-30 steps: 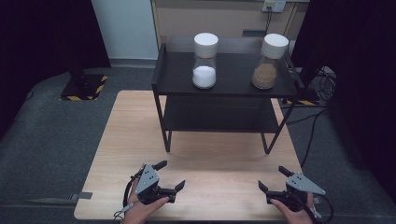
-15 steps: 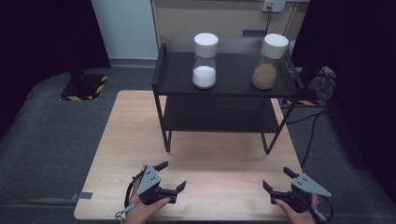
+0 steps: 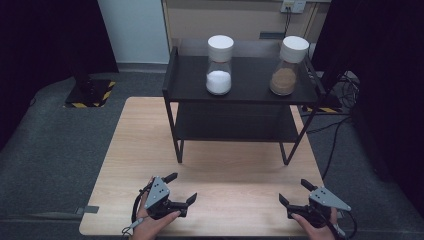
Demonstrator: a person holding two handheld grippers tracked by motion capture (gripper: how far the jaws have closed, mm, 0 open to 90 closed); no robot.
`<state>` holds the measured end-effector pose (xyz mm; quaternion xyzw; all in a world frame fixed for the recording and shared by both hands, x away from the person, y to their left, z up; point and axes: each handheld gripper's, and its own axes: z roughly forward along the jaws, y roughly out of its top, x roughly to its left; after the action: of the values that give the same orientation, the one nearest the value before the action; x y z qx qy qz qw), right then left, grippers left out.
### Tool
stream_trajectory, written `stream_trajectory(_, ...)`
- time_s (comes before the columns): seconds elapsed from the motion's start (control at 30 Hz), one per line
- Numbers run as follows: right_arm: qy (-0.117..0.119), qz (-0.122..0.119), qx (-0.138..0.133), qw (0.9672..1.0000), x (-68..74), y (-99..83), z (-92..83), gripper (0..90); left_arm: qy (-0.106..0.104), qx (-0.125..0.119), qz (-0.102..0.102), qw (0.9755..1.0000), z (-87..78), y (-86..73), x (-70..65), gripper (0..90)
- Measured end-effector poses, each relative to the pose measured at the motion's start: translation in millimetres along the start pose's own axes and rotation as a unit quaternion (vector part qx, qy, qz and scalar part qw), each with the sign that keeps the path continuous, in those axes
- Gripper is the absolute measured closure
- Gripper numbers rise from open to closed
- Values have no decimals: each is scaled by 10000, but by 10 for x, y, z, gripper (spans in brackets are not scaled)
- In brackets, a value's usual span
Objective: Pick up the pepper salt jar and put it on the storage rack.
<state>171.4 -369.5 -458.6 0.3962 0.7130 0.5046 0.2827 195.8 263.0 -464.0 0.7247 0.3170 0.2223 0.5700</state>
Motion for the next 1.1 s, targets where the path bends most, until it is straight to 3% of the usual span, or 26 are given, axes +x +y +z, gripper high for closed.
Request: stream_trajectory(1.1, 7, -9, 108, 9999, -19, -35, 12, 25, 39, 42, -9, 10000, -1, -18, -5, 36)
